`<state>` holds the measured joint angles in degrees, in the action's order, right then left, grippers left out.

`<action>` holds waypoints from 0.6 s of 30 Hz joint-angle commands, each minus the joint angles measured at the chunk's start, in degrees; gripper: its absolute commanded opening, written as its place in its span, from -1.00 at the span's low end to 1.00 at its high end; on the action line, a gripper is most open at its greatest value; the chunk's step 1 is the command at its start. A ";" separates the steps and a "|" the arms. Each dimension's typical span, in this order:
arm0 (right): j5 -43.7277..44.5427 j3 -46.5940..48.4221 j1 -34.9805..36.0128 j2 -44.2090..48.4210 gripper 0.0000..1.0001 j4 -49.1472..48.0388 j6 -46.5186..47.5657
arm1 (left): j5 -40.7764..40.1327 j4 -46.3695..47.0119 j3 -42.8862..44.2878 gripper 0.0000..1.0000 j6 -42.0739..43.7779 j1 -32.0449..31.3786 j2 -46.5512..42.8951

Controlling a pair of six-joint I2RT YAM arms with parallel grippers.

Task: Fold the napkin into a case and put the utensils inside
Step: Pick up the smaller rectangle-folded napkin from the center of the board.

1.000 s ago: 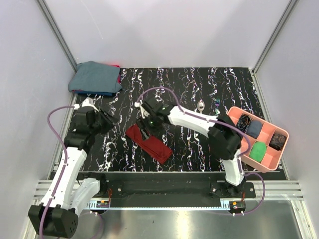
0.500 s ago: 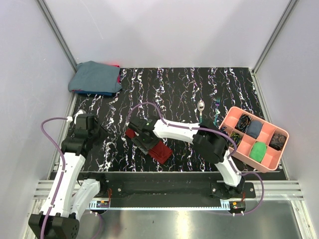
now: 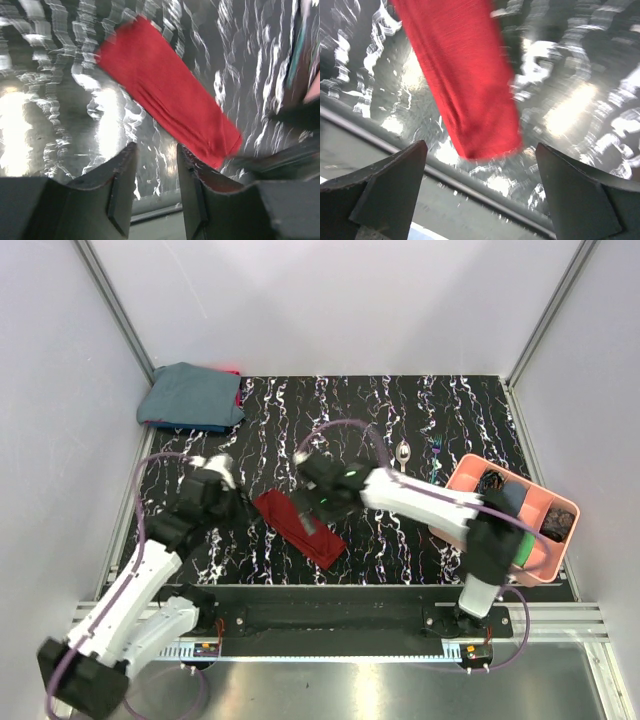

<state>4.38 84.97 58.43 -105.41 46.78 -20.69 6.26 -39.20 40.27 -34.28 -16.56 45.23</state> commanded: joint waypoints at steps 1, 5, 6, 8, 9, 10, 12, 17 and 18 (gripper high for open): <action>-3.68 -9.26 -8.32 15.47 0.99 -2.57 -7.52 | -10.28 4.48 2.88 -0.19 7.63 -16.55 7.38; -1.22 -16.84 -13.77 26.45 0.99 -2.75 -9.11 | -18.03 7.81 3.85 -0.24 18.08 -31.75 11.98; -3.31 -18.16 -17.01 27.78 1.00 -3.27 -8.93 | -17.87 8.95 4.20 -0.22 19.59 -36.05 12.33; -6.12 -21.59 -20.36 31.21 0.99 -3.71 -8.67 | -17.86 10.11 6.21 -0.21 27.75 -40.03 14.17; -8.05 -22.56 -22.90 32.36 0.99 -4.33 -8.15 | -18.65 9.15 7.61 -0.21 30.21 -41.96 16.97; -8.42 -24.05 -24.06 34.54 1.00 -4.42 -7.88 | -18.31 8.10 9.11 -0.21 33.89 -42.15 18.56; -9.38 -25.02 -25.82 36.66 1.00 -4.77 -6.74 | -16.73 6.68 11.05 -0.21 40.93 -42.42 22.94; -12.46 -25.82 -30.22 40.89 1.00 -5.48 -4.10 | -14.35 9.63 6.17 -0.25 61.24 -43.82 25.79; -12.82 -25.64 -30.57 41.15 0.99 -5.48 -3.40 | -13.91 11.76 4.57 -0.26 63.96 -43.82 24.56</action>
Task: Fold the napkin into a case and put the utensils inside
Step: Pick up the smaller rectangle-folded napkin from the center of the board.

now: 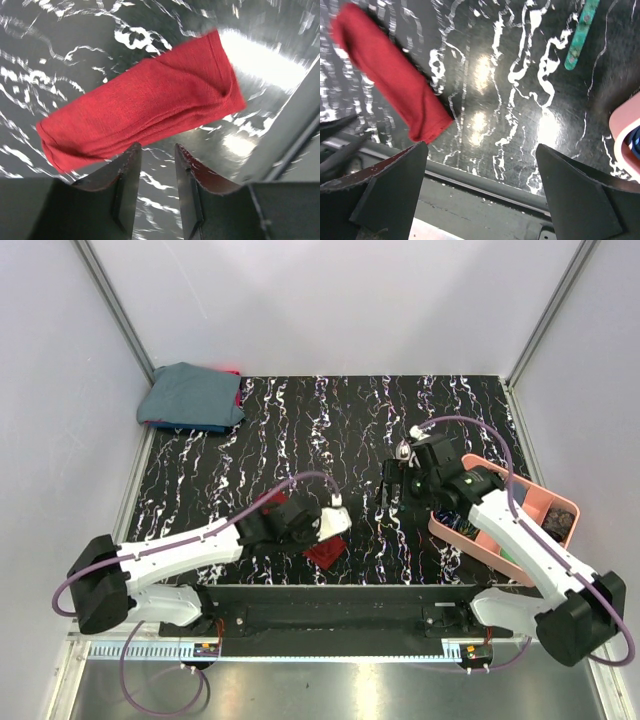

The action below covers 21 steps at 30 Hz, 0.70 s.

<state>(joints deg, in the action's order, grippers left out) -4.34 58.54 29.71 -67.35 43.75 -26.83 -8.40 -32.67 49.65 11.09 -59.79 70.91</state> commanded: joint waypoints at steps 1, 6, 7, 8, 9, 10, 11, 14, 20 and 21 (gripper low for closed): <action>-4.45 0.87 -2.46 3.80 1.00 -2.44 3.10 | 2.24 6.29 -5.87 -0.27 19.83 -0.24 -1.74; -6.73 -0.09 -3.70 5.21 0.99 -3.40 4.85 | 13.06 8.68 -8.69 -0.28 25.27 3.98 -3.51; -7.08 -0.71 -3.87 5.47 0.99 -3.49 5.12 | 12.54 7.71 -8.17 -0.27 25.64 4.07 -2.81; -8.04 -1.06 -4.31 5.65 1.00 -3.84 5.29 | 12.36 6.92 -7.82 -0.27 26.25 4.15 -2.19; -8.49 -1.67 -4.49 5.65 1.00 -3.93 5.64 | 12.36 6.83 -7.99 -0.22 27.65 4.24 -1.58; -8.93 -1.94 -4.66 5.91 1.00 -4.11 5.82 | 11.84 7.35 -8.34 -0.21 27.93 4.16 -1.13; -9.63 -2.03 -4.84 5.83 0.99 -4.19 6.00 | 12.96 7.00 -8.17 -0.18 28.02 4.50 -0.69; -10.16 -2.56 -5.54 6.53 1.00 -4.54 6.44 | 12.45 8.93 -9.22 -0.11 29.42 4.59 1.06; -12.01 -3.00 -6.86 7.76 1.00 -5.16 6.97 | 11.66 10.34 -10.62 0.97 30.57 4.86 0.72; -12.18 -3.26 -6.95 7.76 1.00 -5.25 7.14 | 11.57 10.34 -10.54 0.97 30.92 4.86 1.06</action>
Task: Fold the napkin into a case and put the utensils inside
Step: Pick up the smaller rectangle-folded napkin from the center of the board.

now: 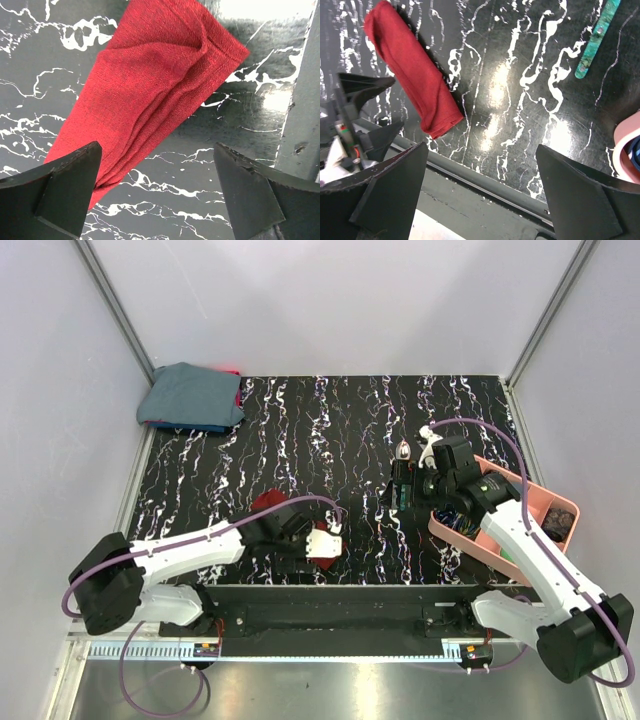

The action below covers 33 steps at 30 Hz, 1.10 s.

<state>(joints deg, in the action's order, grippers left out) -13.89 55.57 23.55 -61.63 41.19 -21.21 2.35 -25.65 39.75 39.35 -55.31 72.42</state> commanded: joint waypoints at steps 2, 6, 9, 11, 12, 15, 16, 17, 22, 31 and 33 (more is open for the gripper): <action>-3.33 -0.64 -1.22 1.86 0.99 -3.04 1.44 | 0.55 3.93 -0.46 0.91 3.01 0.38 -0.44; -4.48 -0.99 -1.67 1.25 1.00 -3.66 1.44 | 0.90 4.56 -0.11 0.62 4.85 0.38 1.48; -4.57 -1.17 -1.93 1.59 0.99 -3.75 1.61 | 0.99 4.56 0.77 0.51 5.82 0.38 3.59; -4.57 -1.25 -2.19 1.77 0.99 -3.75 1.70 | 0.64 4.64 1.30 0.40 6.35 0.38 5.09; -4.65 -1.34 -2.19 1.95 0.99 -3.75 1.61 | 0.38 4.38 1.47 0.40 6.87 0.38 5.53; -5.01 -1.52 -2.28 2.30 1.00 -3.75 1.70 | -0.41 5.26 1.47 0.35 8.01 0.38 6.41; -5.01 -1.69 -2.28 2.30 0.99 -3.75 1.70 | -0.76 5.52 1.73 0.34 8.11 0.38 6.68; -5.18 -1.69 -2.28 2.21 1.00 -3.92 1.61 | -1.29 5.61 1.91 0.33 8.54 0.38 7.20; -5.62 -1.61 -2.46 2.39 0.99 -3.75 1.70 | -3.74 8.15 1.04 0.14 9.42 0.03 8.17; -5.53 -1.69 -2.54 2.39 1.00 -3.84 1.70 | -7.35 12.72 -0.72 -0.27 9.78 -1.99 10.37; -5.53 -1.69 -2.63 2.39 0.99 -3.92 1.79 | -7.27 13.25 -0.90 -0.39 8.55 -2.17 10.46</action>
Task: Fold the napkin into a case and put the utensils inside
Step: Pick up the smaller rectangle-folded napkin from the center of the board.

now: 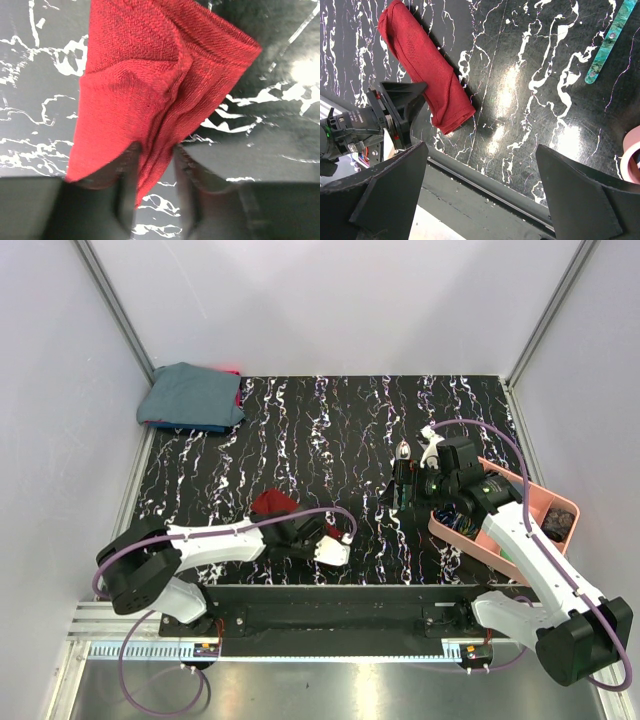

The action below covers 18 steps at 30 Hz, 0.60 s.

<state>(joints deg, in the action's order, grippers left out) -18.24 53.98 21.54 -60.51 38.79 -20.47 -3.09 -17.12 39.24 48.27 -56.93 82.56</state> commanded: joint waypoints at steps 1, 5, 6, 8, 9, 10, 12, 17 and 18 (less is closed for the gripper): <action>-1.27 -0.10 -0.54 1.27 0.99 -1.52 0.96 | -1.48 5.25 -0.48 -0.41 -0.98 -0.64 0.14; -1.27 0.08 -0.71 1.18 0.99 -1.52 0.78 | -0.86 5.17 0.22 -0.71 -4.75 -1.08 -1.70; -1.19 0.08 -0.71 1.10 1.00 -1.52 0.69 | -0.51 5.52 0.39 -0.87 -5.55 -1.17 -2.31; -1.27 0.16 -0.80 1.01 1.00 -1.61 0.26 | -0.60 6.05 0.31 -1.00 -7.65 -1.08 -4.25; -1.27 0.16 -0.88 0.83 0.99 -1.52 0.08 | -0.51 5.44 0.83 -1.00 -8.27 -1.17 -4.69; -1.36 0.16 -0.89 0.92 0.99 -1.52 -0.27 | -0.25 5.17 1.18 -1.00 -9.06 -1.17 -5.39; -1.45 0.08 -1.06 0.83 0.99 -1.52 -0.89 | 0.36 1.86 3.98 -1.00 -11.96 -1.17 -5.57; 0.48 0.34 -2.64 1.10 1.00 -0.73 -3.87 | 5.09 -1.86 9.70 -1.00 -19.68 -0.73 -6.98; 0.57 0.51 -3.25 1.10 0.99 -0.55 -4.14 | 5.98 -4.03 12.32 -1.00 -21.01 -0.73 -6.98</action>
<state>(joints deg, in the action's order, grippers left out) -18.63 53.98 20.32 -60.49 38.83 -22.11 -2.44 -18.52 44.38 34.92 -57.71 78.70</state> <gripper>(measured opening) 0.994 0.022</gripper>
